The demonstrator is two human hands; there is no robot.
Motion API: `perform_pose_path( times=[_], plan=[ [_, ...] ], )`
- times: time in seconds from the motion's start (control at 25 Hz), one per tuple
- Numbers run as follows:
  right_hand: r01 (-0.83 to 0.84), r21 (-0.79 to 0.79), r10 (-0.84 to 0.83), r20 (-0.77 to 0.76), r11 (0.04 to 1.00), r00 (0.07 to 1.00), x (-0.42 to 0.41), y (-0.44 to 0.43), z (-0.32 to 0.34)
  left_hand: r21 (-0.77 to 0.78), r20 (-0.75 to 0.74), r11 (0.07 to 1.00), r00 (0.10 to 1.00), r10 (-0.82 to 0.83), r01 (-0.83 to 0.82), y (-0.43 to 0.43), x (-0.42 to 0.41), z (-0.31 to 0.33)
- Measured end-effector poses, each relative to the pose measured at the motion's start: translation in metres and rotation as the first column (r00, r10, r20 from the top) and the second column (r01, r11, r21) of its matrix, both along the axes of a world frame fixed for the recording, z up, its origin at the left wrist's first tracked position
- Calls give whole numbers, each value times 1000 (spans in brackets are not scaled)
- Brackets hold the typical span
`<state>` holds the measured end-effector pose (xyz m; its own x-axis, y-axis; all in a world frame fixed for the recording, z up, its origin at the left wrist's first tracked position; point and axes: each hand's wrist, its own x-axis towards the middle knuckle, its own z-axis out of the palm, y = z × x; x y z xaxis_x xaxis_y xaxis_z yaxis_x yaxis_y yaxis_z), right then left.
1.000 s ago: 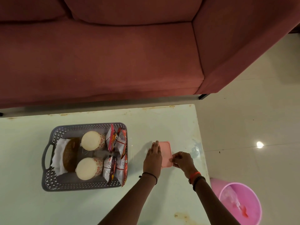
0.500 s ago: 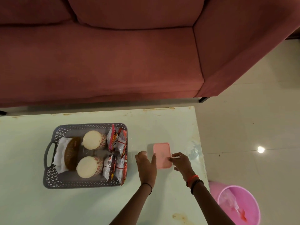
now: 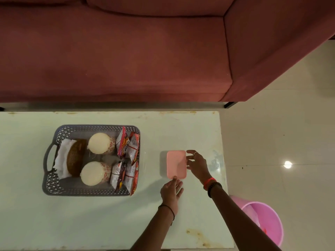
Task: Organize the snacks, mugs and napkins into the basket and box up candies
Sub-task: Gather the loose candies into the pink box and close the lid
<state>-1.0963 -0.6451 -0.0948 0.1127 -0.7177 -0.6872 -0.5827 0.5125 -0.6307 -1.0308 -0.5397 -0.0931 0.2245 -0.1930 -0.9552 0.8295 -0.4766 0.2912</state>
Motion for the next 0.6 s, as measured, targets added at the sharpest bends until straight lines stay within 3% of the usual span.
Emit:
perform_pose_path(
  times=[0.6],
  plan=[
    [87, 49, -90, 71, 995, 993, 79, 46, -6, -65, 74, 951, 949, 308, -303, 39, 60, -14]
  ],
)
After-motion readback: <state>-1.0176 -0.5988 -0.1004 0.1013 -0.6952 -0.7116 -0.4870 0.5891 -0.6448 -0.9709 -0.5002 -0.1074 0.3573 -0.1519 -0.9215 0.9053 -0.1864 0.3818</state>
